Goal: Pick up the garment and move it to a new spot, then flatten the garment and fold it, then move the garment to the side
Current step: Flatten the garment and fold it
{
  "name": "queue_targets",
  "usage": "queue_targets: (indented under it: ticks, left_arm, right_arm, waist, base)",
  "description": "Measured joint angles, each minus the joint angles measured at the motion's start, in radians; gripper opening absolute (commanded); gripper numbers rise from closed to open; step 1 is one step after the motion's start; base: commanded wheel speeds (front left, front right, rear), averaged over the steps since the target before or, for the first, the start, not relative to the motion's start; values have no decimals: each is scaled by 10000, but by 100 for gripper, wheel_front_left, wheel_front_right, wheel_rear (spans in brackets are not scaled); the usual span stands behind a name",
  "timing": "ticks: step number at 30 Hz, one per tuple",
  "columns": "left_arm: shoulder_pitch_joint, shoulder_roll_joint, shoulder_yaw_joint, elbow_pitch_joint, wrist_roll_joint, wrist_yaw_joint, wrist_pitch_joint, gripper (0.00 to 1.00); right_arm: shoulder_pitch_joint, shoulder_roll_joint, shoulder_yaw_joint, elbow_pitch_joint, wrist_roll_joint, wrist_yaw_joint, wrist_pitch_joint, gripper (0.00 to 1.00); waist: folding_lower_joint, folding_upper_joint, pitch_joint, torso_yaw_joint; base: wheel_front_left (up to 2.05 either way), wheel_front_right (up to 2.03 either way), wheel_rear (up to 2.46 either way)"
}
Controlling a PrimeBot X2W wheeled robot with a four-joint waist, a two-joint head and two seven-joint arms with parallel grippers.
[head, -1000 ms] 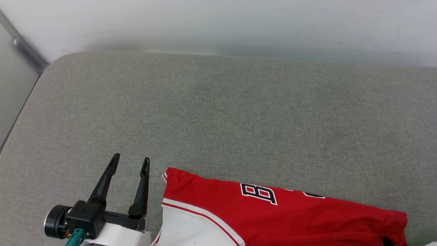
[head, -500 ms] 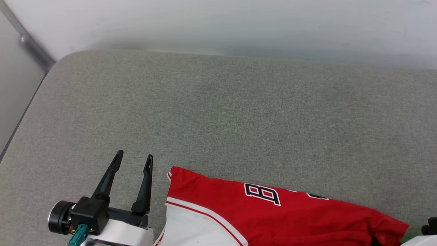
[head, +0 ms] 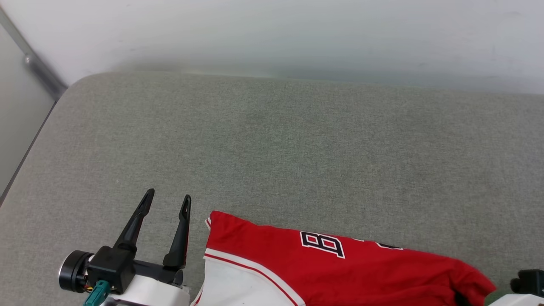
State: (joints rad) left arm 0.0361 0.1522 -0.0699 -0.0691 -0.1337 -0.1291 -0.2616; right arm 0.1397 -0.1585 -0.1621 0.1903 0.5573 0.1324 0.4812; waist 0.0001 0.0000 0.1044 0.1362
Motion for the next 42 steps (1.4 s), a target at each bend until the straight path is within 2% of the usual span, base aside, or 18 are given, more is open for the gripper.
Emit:
queue_targets:
  ticks: [3, 11, 16, 21, 32, 36, 42]
  left_arm:
    - [13, 21, -17, 6, -25, 0, 0, 100]
    - [62, 109, -121, 52, -79, 0, 0, 100]
    - [202, 150, -104, 61, -100, 0, 0, 100]
    - [240, 142, -59, 71, -100, 0, 0, 100]
    - [351, 21, -140, 140, -119, 0, 0, 100]
    - [358, 15, -178, 157, -128, 0, 0, 100]
    - [348, -25, -176, 182, -128, 0, 0, 100]
  right_arm:
    - [-117, -176, -368, 29, -270, 0, -69, 0]
    - [-378, -575, -2186, 324, -1281, -12, -50, 0]
    - [-424, -347, -2449, -46, -1400, -13, 251, 0]
    - [-234, 182, -2073, -1104, -1292, -15, 986, 0]
    - [540, 984, -380, -3622, -499, -15, 2980, 0]
    - [561, 1047, 355, -3896, 63, -15, 3290, 0]
    - [427, 1064, 1653, -3639, 1300, -17, 3076, 0]
  waist:
    - [0, 0, -43, -87]
    - [0, 0, -218, -237]
    - [0, 0, -379, -310]
    - [0, 0, -544, -387]
    - [-1, 0, -802, -164]
    - [-1, 0, -810, -28]
    - [-1, 0, -734, 149]
  base:
    - [0, 0, 0]
    - [0, 0, 0]
    - [0, 0, 0]
    - [0, 0, 0]
    - [0, 0, 0]
    - [0, 0, 0]
    - [0, 0, 0]
